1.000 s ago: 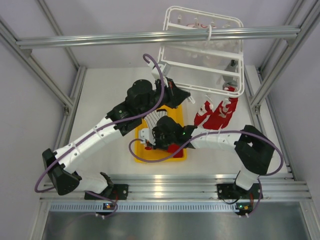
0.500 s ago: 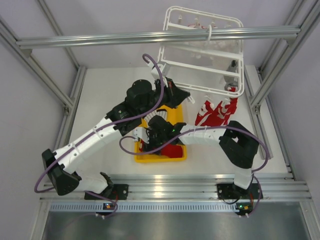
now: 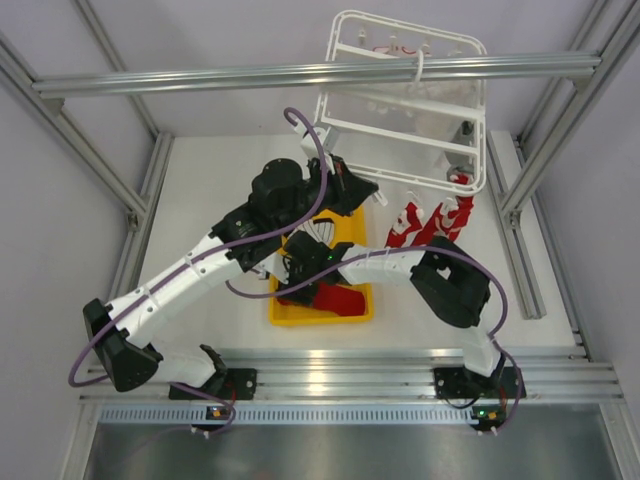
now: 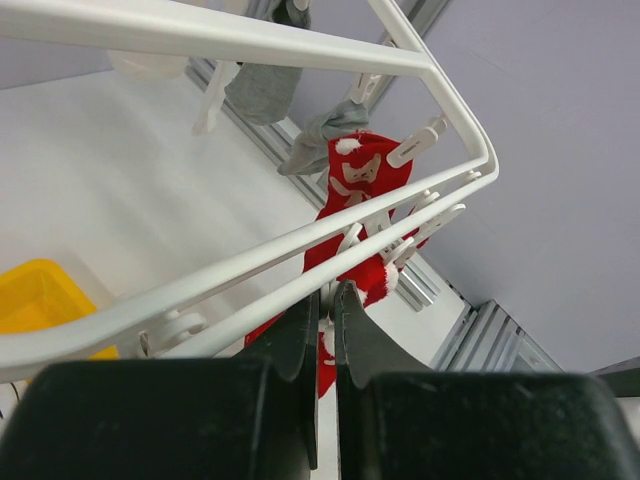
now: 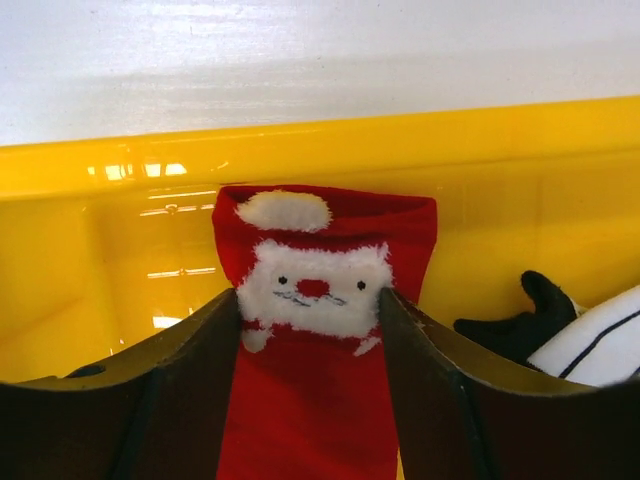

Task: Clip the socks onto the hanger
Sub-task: Pick up the sock from the bin, then clamp the sock onto the hanger.

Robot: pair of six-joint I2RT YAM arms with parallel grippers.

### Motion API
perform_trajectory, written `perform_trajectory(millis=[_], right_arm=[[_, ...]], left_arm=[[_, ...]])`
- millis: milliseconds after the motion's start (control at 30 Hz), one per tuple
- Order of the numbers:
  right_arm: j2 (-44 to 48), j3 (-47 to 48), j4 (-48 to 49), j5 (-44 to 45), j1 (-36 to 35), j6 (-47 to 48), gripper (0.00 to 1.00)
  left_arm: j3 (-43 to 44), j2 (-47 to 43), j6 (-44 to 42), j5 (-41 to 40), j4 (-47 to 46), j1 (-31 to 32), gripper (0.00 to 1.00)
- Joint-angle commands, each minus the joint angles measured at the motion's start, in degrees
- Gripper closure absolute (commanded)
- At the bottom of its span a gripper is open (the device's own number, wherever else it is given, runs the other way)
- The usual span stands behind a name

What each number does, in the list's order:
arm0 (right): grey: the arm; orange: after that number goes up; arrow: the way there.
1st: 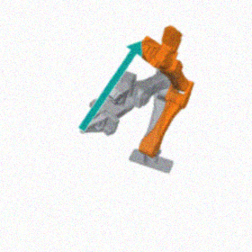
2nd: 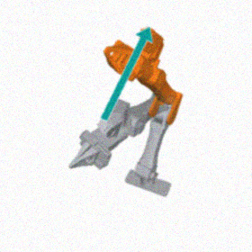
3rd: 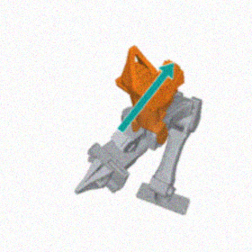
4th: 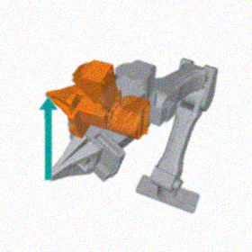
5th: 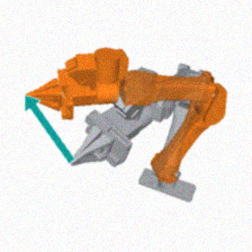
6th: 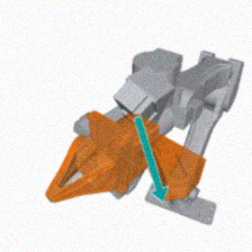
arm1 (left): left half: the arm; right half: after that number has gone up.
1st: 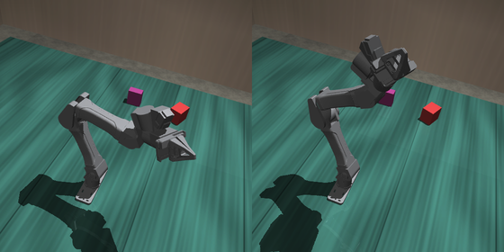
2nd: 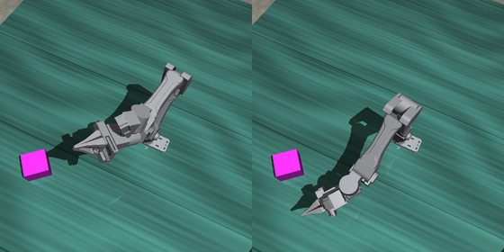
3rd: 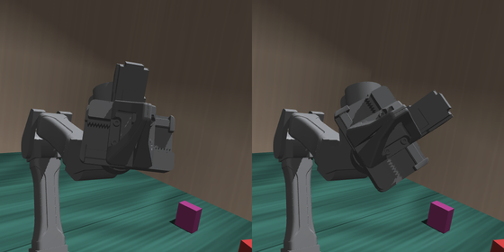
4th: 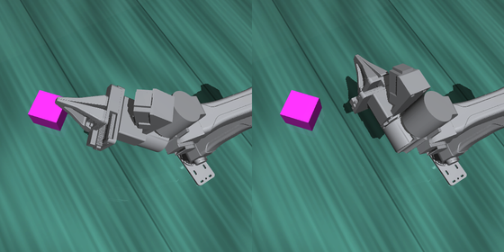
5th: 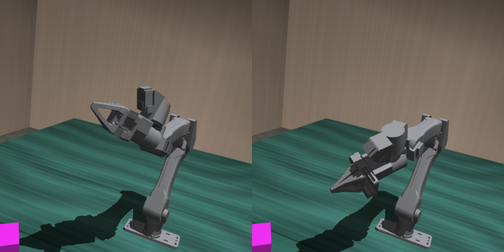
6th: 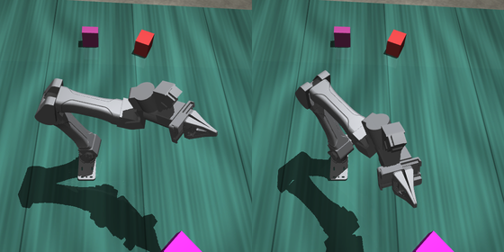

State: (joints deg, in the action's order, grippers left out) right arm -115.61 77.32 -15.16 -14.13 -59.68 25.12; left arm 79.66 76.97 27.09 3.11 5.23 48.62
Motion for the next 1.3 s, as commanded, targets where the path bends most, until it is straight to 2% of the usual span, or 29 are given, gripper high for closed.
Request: perform_trajectory(millis=[0,33,100,133,167,200,667,967,1067,1267], right_arm=[[-2.2,0.3,-2.2,1.8,0.1,1.8,0.45],[-2.1,-0.1,-2.3,1.8,0.0,1.9,0.58],[-0.4,-1.2,-3.2,1.4,0.0,1.4,0.72],[0.6,-1.9,-3.0,1.3,-0.2,1.2,0.84],[2.7,-3.2,-2.9,1.2,-0.3,1.1,0.9],[3.8,-3.9,-2.9,1.2,-0.3,1.0,1.0],[35.6,-13.2,-1.3,0.2,-0.3,-8.0,1.0],[57.5,-24.6,-3.1,7.5,-0.3,-9.9,1.0],[62.4,-25.6,-3.7,9.8,-0.3,-9.7,1.0],[64.1,-20.6,-7.2,13.7,1.1,-12.7,1.0]], left_arm=[[0.9,-1.2,-0.1,-1.0,-1.2,-0.5,1.0],[0.9,-1.1,0.4,-0.8,-0.8,-0.5,1.0],[0.9,-1.1,0.6,-0.7,-0.7,-0.5,1.0],[0.9,-1.1,0.7,-0.6,-0.6,-0.5,1.0],[0.9,-1.1,0.7,-0.7,-0.6,-0.5,1.0],[0.9,-1.0,0.6,-0.6,-0.6,-0.5,1.0],[1.0,-0.4,1.6,0.2,-0.7,-0.7,1.0],[1.6,0.4,3.0,1.3,-0.8,-0.8,1.0],[1.4,0.4,3.1,2.0,-0.2,-0.9,1.0],[0.4,-0.2,3.1,4.6,-0.1,-1.0,1.0]])
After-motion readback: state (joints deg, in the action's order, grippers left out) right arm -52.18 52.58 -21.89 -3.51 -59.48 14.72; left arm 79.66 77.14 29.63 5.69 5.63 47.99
